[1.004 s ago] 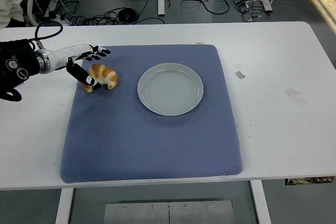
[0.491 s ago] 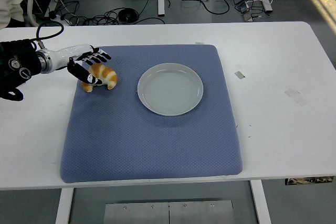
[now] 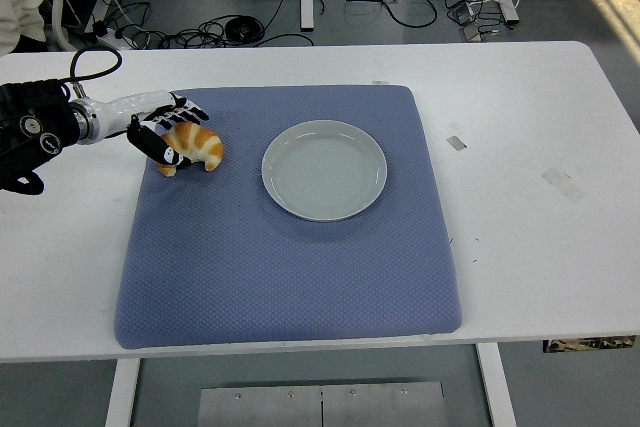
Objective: Place the bread on the plate
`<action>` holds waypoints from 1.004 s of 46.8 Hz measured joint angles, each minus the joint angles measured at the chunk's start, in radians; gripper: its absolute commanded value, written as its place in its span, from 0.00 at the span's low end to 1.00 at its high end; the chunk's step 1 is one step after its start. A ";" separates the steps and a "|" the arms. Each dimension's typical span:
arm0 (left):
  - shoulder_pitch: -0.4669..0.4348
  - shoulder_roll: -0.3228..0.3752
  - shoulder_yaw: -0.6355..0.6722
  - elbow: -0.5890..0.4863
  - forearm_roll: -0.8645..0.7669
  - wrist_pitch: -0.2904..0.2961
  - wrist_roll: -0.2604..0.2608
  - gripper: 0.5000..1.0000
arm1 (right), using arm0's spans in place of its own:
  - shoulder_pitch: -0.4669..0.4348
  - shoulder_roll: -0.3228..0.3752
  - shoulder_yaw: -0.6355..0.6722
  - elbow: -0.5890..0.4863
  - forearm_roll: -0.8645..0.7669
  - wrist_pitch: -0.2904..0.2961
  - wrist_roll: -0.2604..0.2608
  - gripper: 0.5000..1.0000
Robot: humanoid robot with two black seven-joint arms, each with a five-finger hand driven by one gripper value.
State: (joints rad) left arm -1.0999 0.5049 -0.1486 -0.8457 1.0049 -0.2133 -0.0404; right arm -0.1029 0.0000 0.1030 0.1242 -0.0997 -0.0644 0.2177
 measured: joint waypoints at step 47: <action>-0.140 -0.126 0.038 0.003 -0.004 0.017 0.000 0.13 | 0.000 0.000 0.000 0.000 0.000 0.000 0.000 1.00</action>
State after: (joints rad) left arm -1.2400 0.3788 -0.1107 -0.8424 1.0012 -0.1963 -0.0400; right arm -0.1029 0.0000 0.1035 0.1242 -0.0997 -0.0644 0.2177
